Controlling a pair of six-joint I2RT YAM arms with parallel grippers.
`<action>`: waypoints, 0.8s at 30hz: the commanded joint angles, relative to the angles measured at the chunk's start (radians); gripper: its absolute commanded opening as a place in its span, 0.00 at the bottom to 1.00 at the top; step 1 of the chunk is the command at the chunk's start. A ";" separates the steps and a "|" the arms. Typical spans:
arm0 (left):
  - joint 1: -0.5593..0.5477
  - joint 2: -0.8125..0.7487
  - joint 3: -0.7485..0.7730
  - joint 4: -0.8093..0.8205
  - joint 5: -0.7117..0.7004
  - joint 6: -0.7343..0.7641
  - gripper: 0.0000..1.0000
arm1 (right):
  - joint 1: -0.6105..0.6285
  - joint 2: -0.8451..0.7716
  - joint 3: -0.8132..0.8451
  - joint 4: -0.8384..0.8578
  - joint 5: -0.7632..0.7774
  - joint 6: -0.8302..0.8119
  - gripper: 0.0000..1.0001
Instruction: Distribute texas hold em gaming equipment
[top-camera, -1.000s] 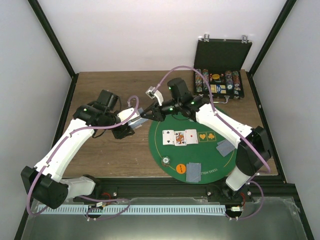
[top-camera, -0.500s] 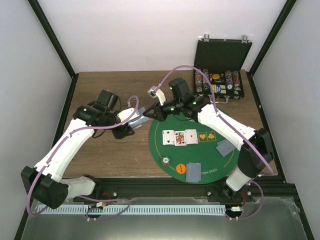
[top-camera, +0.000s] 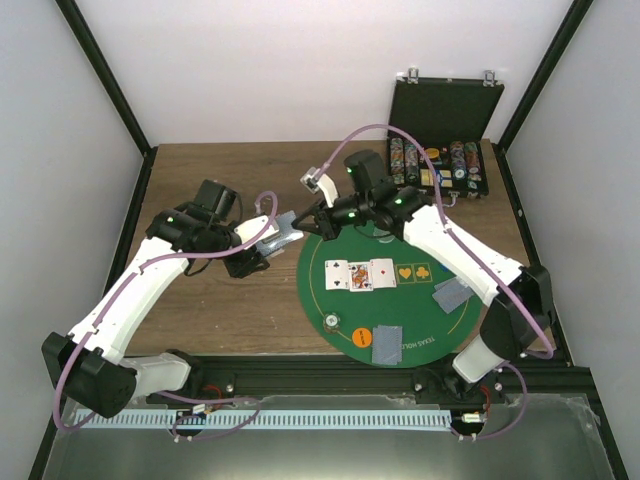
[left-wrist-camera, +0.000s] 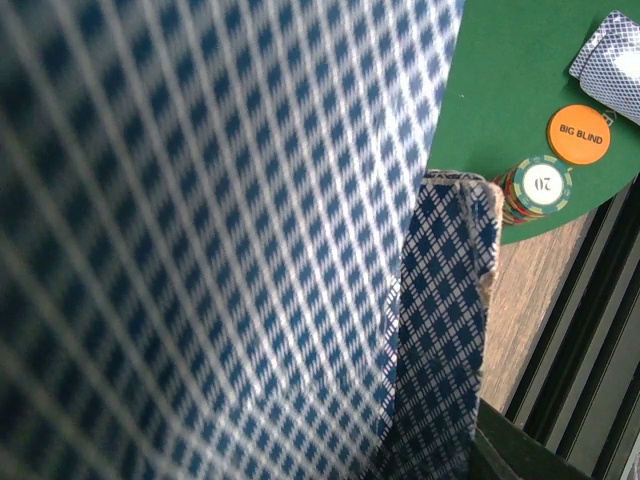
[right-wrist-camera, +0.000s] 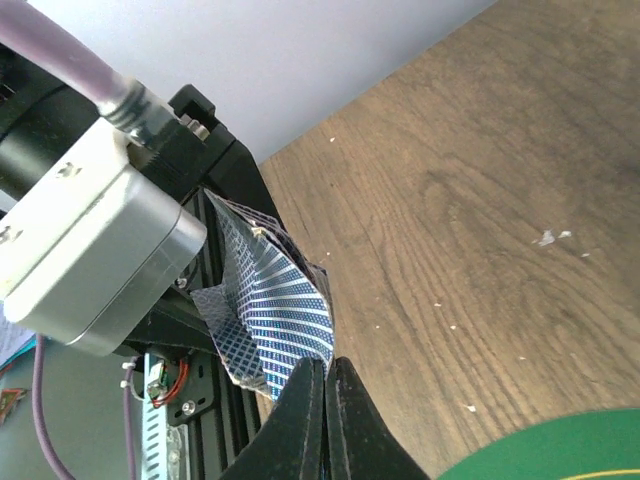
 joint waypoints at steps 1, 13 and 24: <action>0.000 0.000 0.009 0.009 0.024 0.002 0.49 | -0.038 -0.074 0.060 -0.071 0.010 -0.066 0.01; -0.002 0.001 0.018 0.003 0.018 0.000 0.49 | -0.132 -0.138 0.135 -0.216 0.063 -0.189 0.01; -0.001 0.011 0.016 0.007 0.019 -0.002 0.49 | -0.225 -0.254 0.165 -0.290 0.009 -0.343 0.01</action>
